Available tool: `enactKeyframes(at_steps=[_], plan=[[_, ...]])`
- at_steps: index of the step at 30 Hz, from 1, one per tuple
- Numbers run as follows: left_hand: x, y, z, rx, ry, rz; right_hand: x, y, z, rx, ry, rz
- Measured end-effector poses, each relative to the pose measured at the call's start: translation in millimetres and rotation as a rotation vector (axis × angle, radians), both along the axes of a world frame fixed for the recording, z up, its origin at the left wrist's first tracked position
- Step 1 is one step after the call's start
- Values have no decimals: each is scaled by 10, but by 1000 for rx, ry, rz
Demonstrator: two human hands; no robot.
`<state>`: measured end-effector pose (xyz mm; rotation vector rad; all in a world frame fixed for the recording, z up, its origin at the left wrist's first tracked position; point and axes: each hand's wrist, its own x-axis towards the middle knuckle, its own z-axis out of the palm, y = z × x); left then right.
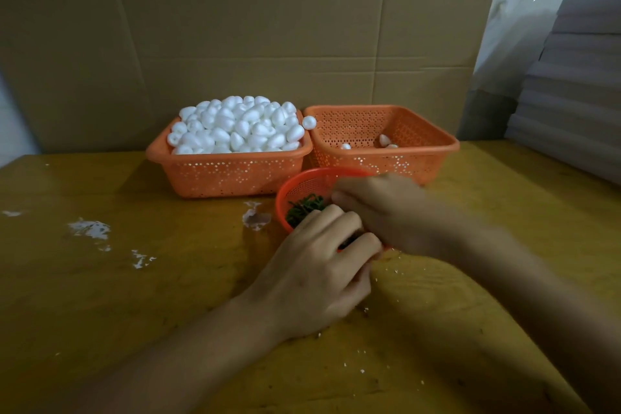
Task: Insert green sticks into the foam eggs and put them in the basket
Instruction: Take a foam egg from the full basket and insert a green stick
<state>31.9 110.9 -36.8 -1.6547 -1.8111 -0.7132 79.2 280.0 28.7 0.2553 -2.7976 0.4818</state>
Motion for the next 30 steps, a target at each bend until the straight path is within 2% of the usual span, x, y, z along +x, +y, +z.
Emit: enactKeyframes(at_steps=[3, 5, 9, 16, 20, 23, 25, 27, 30], plan=[[-14, -15, -5, 28, -46, -15, -60, 7, -86, -54, -239, 28], [3, -7, -9, 14, -13, -14, -93, 62, -109, 52, -304, 21], [20, -3, -18, -27, 49, -22, -119, 79, -173, 187, -267, 34], [24, -11, -6, -21, 50, -14, -136, 84, -154, 208, -288, 67], [-125, -15, 250, 167, -11, 29, -135, 96, -161, 165, -297, 52], [-510, 48, 599, 320, -67, 267, -142, 89, -193, 168, -318, 0], [-885, 77, 766, 241, -140, 504, -159, 92, -215, 178, -314, -24], [-1250, 59, 864, 3, -213, 694, -159, 100, -227, 171, -295, -26], [-1586, 23, 909, -245, -225, 743, -149, 116, -249, 166, -274, -19]])
